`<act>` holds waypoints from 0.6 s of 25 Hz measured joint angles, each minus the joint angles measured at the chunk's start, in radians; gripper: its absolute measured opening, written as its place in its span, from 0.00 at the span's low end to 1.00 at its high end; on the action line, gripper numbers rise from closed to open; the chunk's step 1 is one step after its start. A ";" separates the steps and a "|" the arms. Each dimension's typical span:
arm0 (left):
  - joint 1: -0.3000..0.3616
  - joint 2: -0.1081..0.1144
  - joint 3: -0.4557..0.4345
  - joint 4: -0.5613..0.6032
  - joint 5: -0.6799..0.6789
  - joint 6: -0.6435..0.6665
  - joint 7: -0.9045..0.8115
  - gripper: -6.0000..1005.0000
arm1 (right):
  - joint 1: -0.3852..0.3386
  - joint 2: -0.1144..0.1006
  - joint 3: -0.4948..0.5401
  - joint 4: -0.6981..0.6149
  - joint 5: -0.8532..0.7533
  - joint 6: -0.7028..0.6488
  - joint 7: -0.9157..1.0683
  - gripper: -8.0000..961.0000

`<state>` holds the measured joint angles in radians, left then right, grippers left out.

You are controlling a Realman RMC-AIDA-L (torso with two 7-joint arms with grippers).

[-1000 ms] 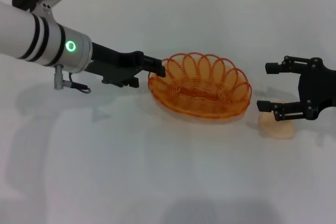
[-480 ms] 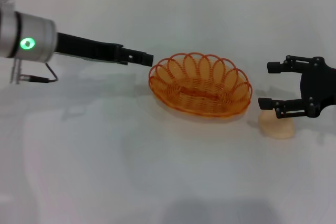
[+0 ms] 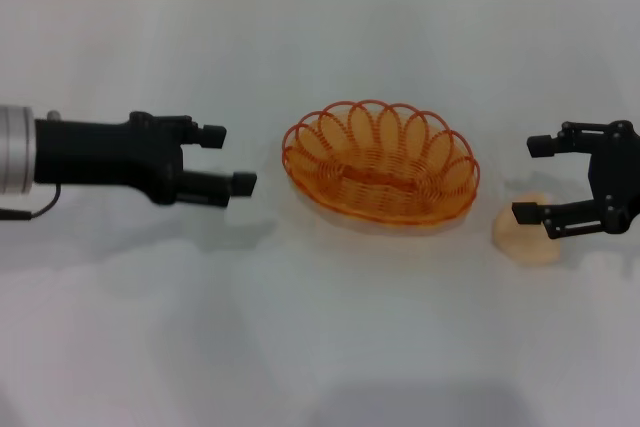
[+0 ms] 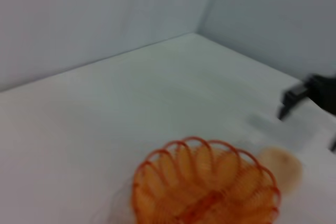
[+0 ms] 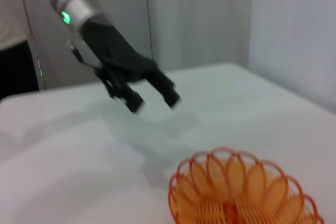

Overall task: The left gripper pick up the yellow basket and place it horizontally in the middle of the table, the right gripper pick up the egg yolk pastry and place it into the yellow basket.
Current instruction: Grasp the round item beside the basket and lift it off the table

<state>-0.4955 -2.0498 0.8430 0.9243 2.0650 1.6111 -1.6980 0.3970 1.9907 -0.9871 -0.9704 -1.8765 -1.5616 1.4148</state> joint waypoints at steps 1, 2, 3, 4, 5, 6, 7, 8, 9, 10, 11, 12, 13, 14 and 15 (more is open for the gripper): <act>0.016 -0.001 -0.001 0.001 -0.015 0.022 0.064 0.86 | -0.003 0.002 -0.003 -0.026 -0.027 -0.002 0.029 0.89; 0.033 -0.002 -0.001 0.001 -0.033 0.044 0.126 0.86 | -0.004 0.005 -0.007 -0.051 -0.047 -0.005 0.054 0.89; 0.046 -0.001 -0.002 0.001 -0.046 0.060 0.170 0.86 | -0.004 0.006 -0.013 -0.071 -0.066 -0.010 0.081 0.89; 0.059 0.001 -0.002 0.000 -0.058 0.073 0.206 0.86 | -0.003 0.007 -0.017 -0.093 -0.087 -0.016 0.113 0.89; 0.071 0.004 -0.005 -0.001 -0.069 0.083 0.236 0.86 | 0.000 0.007 -0.022 -0.116 -0.112 -0.021 0.147 0.89; 0.081 0.007 -0.011 -0.001 -0.077 0.090 0.258 0.85 | 0.006 0.008 -0.025 -0.135 -0.138 -0.028 0.182 0.89; 0.088 0.009 -0.017 -0.001 -0.078 0.095 0.268 0.85 | 0.011 0.008 -0.029 -0.153 -0.162 -0.034 0.215 0.89; 0.093 0.013 -0.024 0.000 -0.079 0.100 0.275 0.85 | 0.019 0.008 -0.035 -0.173 -0.192 -0.040 0.258 0.89; 0.097 0.016 -0.031 0.002 -0.081 0.105 0.280 0.85 | 0.025 0.008 -0.040 -0.186 -0.209 -0.042 0.287 0.89; 0.100 0.019 -0.037 0.002 -0.082 0.110 0.285 0.85 | 0.034 0.008 -0.046 -0.200 -0.238 -0.045 0.327 0.89; 0.101 0.022 -0.045 0.003 -0.082 0.114 0.292 0.85 | 0.040 0.008 -0.049 -0.207 -0.256 -0.047 0.351 0.89; 0.102 0.023 -0.054 0.003 -0.082 0.116 0.300 0.85 | 0.055 0.011 -0.053 -0.216 -0.290 -0.049 0.390 0.89; 0.103 0.023 -0.058 0.003 -0.080 0.116 0.304 0.85 | 0.065 0.013 -0.058 -0.220 -0.316 -0.049 0.414 0.89; 0.103 0.023 -0.060 0.003 -0.077 0.117 0.308 0.85 | 0.076 0.016 -0.068 -0.222 -0.345 -0.047 0.441 0.89; 0.103 0.023 -0.061 0.003 -0.075 0.121 0.310 0.85 | 0.083 0.019 -0.081 -0.222 -0.365 -0.042 0.461 0.89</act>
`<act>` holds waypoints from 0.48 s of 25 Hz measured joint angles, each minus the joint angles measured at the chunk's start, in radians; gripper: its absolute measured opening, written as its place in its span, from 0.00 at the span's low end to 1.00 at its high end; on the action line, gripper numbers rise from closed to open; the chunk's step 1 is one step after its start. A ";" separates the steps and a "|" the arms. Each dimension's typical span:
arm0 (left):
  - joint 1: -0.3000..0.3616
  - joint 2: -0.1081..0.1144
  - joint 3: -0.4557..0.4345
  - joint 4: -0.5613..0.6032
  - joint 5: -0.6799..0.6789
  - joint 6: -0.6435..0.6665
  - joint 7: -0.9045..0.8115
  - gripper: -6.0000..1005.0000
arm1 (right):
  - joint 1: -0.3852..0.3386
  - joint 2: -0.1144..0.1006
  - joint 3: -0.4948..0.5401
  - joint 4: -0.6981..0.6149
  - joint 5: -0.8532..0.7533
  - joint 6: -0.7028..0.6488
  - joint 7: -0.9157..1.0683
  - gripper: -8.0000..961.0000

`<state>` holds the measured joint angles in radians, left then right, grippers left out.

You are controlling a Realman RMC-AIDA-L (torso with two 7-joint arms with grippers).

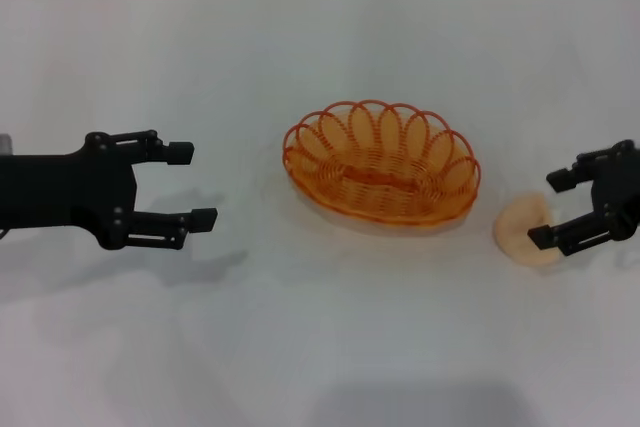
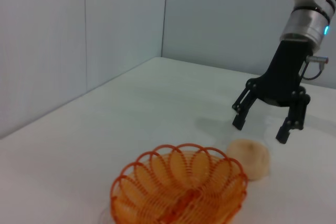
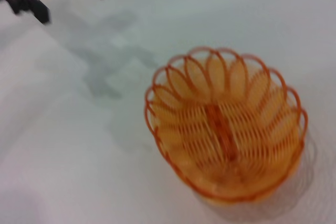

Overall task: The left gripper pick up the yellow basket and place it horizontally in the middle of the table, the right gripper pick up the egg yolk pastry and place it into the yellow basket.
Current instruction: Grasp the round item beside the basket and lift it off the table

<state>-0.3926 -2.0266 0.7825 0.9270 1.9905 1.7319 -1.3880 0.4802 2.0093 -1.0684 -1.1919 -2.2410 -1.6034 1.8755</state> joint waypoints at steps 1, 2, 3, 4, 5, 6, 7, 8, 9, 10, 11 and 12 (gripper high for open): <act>-0.002 0.000 0.001 0.000 0.004 0.008 0.000 0.85 | 0.004 0.001 -0.014 0.002 -0.013 0.008 0.013 0.89; -0.005 0.000 0.001 0.000 0.007 0.014 -0.001 0.85 | 0.007 0.001 -0.027 0.005 -0.023 0.019 0.024 0.89; -0.007 0.000 0.000 0.002 0.010 0.021 -0.004 0.85 | 0.008 0.001 -0.040 0.009 -0.030 0.031 0.032 0.89; -0.009 0.000 -0.002 0.004 0.012 0.028 -0.008 0.85 | 0.008 0.001 -0.046 0.012 -0.031 0.038 0.035 0.89; -0.008 0.000 -0.004 0.007 0.012 0.031 -0.009 0.85 | 0.008 0.002 -0.053 0.017 -0.032 0.048 0.041 0.89; -0.006 0.000 -0.005 0.009 0.011 0.033 -0.009 0.85 | 0.007 0.002 -0.056 0.023 -0.032 0.054 0.047 0.89; -0.005 0.000 -0.006 0.011 0.010 0.033 -0.009 0.85 | 0.006 0.003 -0.057 0.030 -0.033 0.058 0.053 0.89; -0.003 0.000 -0.006 0.012 0.009 0.034 -0.011 0.85 | 0.006 0.003 -0.056 0.034 -0.033 0.061 0.058 0.89; -0.003 0.000 -0.006 0.012 0.008 0.034 -0.015 0.85 | 0.005 0.003 -0.055 0.037 -0.033 0.064 0.062 0.89; -0.003 0.000 -0.006 0.012 0.008 0.034 -0.017 0.85 | 0.004 0.003 -0.054 0.043 -0.033 0.069 0.067 0.89; -0.003 0.000 -0.006 0.012 0.007 0.036 -0.022 0.85 | 0.003 0.003 -0.053 0.049 -0.034 0.075 0.073 0.89; -0.003 0.000 -0.006 0.012 0.007 0.038 -0.025 0.85 | 0.003 0.003 -0.053 0.054 -0.034 0.080 0.077 0.89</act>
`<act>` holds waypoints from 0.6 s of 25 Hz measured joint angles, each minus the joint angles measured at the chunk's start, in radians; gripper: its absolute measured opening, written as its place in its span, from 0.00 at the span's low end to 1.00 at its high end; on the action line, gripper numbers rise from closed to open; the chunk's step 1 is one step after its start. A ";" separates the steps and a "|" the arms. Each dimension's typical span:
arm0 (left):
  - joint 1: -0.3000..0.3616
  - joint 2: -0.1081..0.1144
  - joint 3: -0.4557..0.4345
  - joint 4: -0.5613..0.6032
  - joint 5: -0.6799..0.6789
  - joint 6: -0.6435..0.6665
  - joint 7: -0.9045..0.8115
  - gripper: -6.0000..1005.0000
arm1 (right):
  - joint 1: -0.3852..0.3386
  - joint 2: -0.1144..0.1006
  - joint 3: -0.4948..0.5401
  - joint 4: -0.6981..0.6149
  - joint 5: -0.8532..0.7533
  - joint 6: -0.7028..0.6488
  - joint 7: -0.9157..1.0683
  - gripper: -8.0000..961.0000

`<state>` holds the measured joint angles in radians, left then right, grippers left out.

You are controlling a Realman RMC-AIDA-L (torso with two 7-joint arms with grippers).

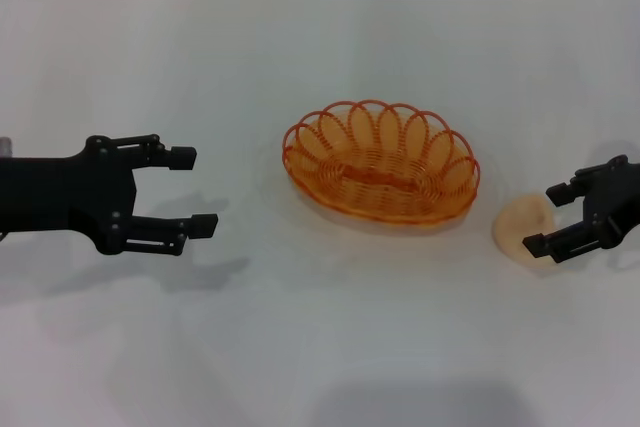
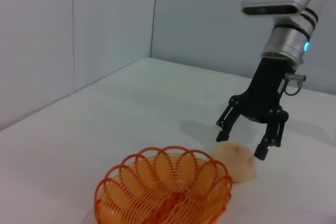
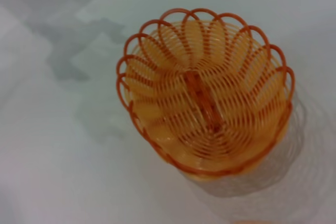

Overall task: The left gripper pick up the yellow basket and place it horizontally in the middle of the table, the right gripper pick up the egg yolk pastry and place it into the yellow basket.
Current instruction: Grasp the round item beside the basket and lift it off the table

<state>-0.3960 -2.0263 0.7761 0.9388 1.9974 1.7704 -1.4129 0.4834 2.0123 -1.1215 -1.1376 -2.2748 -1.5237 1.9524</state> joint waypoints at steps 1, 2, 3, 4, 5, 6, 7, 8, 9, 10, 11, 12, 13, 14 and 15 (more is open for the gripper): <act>0.000 0.000 0.000 0.000 0.000 0.003 -0.001 0.85 | 0.000 0.000 -0.001 0.004 0.000 0.003 0.003 0.89; -0.001 0.000 0.000 0.000 0.000 0.006 -0.002 0.85 | 0.000 0.000 -0.002 0.006 0.000 0.005 0.004 0.89; 0.000 0.000 0.000 0.000 0.000 0.007 -0.002 0.85 | -0.001 0.000 -0.004 0.008 0.000 0.009 0.005 0.89; 0.000 0.000 0.000 0.000 0.001 0.008 -0.002 0.85 | -0.001 0.000 -0.004 0.008 0.000 0.014 0.005 0.88; 0.001 0.000 0.000 0.000 0.001 0.008 -0.002 0.85 | -0.001 0.000 -0.004 0.008 0.000 0.018 0.005 0.88; 0.002 0.000 0.000 0.000 0.002 0.009 -0.002 0.85 | -0.001 0.000 -0.004 0.008 0.002 0.022 0.008 0.87; 0.003 0.000 0.000 0.000 0.003 0.009 -0.002 0.85 | -0.001 0.000 -0.002 0.009 0.006 0.025 0.013 0.87; 0.004 -0.001 0.000 0.000 0.004 0.009 -0.002 0.85 | -0.001 0.000 -0.001 0.009 0.008 0.025 0.016 0.86; 0.004 -0.002 0.000 0.000 0.005 0.009 -0.002 0.85 | -0.001 0.000 -0.001 0.010 0.011 0.024 0.021 0.86; 0.006 -0.002 -0.001 0.000 0.005 0.009 -0.002 0.85 | -0.001 0.000 -0.004 0.010 0.012 0.022 0.024 0.85; 0.008 -0.002 -0.001 0.000 0.005 0.009 -0.002 0.85 | -0.001 0.001 -0.011 0.011 0.012 0.022 0.028 0.84; 0.010 -0.002 -0.001 0.000 0.003 0.009 -0.001 0.85 | -0.001 0.001 -0.017 0.013 0.011 0.022 0.033 0.81; 0.011 -0.002 -0.001 0.000 0.000 0.009 0.002 0.85 | -0.001 0.001 -0.023 0.016 0.008 0.023 0.038 0.78; 0.011 -0.001 -0.001 0.000 -0.001 0.009 0.003 0.85 | 0.000 0.002 -0.028 0.020 0.006 0.024 0.044 0.74; 0.011 -0.001 -0.001 0.000 -0.001 0.009 0.005 0.85 | 0.001 0.002 -0.031 0.023 0.003 0.025 0.048 0.71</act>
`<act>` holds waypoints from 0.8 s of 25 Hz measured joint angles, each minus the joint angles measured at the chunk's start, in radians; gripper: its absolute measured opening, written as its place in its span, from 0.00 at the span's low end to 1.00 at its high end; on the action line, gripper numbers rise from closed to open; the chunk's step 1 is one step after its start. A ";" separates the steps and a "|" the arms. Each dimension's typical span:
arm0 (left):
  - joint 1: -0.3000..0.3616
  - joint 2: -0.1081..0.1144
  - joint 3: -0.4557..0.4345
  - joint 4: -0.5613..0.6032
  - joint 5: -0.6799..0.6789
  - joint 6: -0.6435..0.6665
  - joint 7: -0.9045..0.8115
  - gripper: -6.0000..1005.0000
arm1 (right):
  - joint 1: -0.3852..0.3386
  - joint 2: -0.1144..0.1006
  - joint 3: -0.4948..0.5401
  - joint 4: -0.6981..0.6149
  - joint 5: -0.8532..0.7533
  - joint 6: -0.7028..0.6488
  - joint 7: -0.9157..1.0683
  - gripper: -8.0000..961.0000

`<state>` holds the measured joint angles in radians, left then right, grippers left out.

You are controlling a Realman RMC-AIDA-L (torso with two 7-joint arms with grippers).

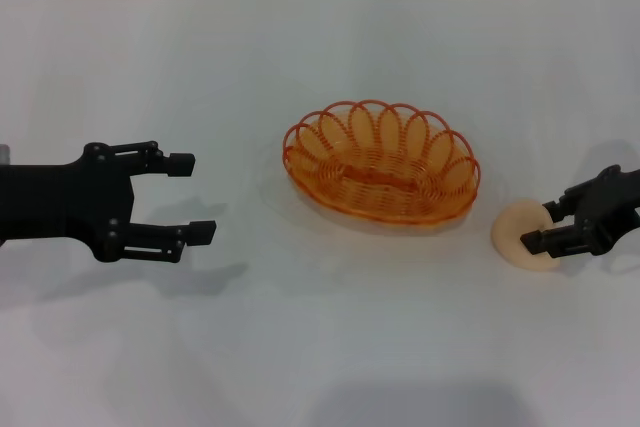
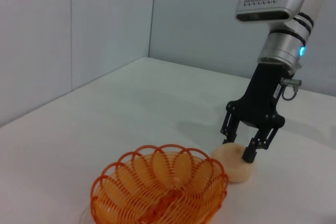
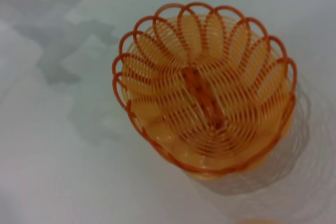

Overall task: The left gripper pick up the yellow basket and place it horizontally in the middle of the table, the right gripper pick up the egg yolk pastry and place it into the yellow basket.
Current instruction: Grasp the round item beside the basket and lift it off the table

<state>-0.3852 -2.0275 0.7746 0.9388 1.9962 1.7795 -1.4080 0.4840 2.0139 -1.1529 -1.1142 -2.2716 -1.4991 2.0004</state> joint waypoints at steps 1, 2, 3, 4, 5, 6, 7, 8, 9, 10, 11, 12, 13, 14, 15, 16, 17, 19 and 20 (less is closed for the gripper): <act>-0.002 0.000 0.000 0.000 0.000 0.000 0.002 0.85 | 0.001 0.000 0.000 0.004 -0.001 -0.001 0.001 0.68; -0.004 0.000 0.000 0.000 0.000 0.000 0.004 0.85 | 0.002 0.000 0.000 0.006 -0.001 -0.002 0.001 0.64; -0.006 0.000 0.001 0.000 -0.001 0.000 0.005 0.85 | 0.002 0.000 0.000 0.008 -0.001 -0.003 0.001 0.60; -0.007 0.000 0.003 0.000 -0.001 0.000 0.005 0.85 | 0.004 0.000 0.001 0.009 -0.001 -0.003 0.002 0.55; -0.007 0.000 0.004 0.000 -0.001 0.000 0.005 0.85 | 0.006 0.000 0.003 0.010 0.000 -0.003 0.004 0.50; -0.007 0.000 0.004 0.000 0.000 0.000 0.005 0.85 | 0.006 0.000 0.005 0.011 0.001 -0.002 0.005 0.45; -0.007 -0.001 0.004 0.000 0.001 0.000 0.005 0.85 | 0.008 -0.001 0.006 0.011 0.003 -0.001 0.007 0.40; -0.008 -0.002 0.004 0.000 0.003 -0.001 0.005 0.85 | 0.008 -0.001 0.006 0.011 0.004 0.000 0.008 0.38; -0.007 -0.003 0.004 0.000 0.004 -0.001 0.005 0.85 | 0.008 -0.001 0.007 0.011 0.005 0.001 0.008 0.36; -0.008 -0.004 0.004 0.000 0.005 -0.002 0.006 0.85 | 0.008 -0.002 0.007 0.010 0.006 0.001 0.008 0.34; -0.008 -0.004 0.004 0.000 0.005 -0.002 0.006 0.85 | 0.008 -0.002 0.007 0.007 0.007 0.001 0.007 0.32; -0.007 -0.004 0.003 0.000 0.005 -0.002 0.006 0.85 | 0.008 -0.003 0.010 0.004 0.007 0.001 0.006 0.29; -0.006 -0.004 0.002 0.000 0.005 -0.002 0.006 0.85 | 0.008 -0.003 0.014 0.001 0.007 0.002 0.005 0.27; -0.005 -0.004 0.002 0.000 0.006 -0.002 0.007 0.85 | 0.008 -0.004 0.022 -0.003 0.008 0.001 0.004 0.26; -0.004 -0.004 0.002 0.000 0.006 -0.002 0.008 0.85 | 0.008 -0.004 0.029 -0.007 0.008 0.000 0.003 0.25; -0.003 -0.005 0.002 0.000 0.006 -0.003 0.009 0.85 | 0.008 -0.006 0.044 -0.018 0.008 -0.006 0.002 0.25; -0.001 -0.005 0.002 0.000 0.007 -0.005 0.011 0.85 | 0.008 -0.008 0.056 -0.031 0.008 -0.012 0.002 0.24; 0.000 -0.006 0.002 0.000 0.007 -0.007 0.014 0.85 | 0.008 -0.012 0.078 -0.056 0.009 -0.021 -0.004 0.22; 0.001 -0.006 0.001 0.000 0.007 -0.007 0.016 0.85 | 0.008 -0.013 0.093 -0.070 0.009 -0.026 -0.009 0.21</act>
<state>-0.3839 -2.0336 0.7761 0.9388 2.0034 1.7720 -1.3918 0.4917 2.0009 -1.0597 -1.1842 -2.2629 -1.5249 1.9911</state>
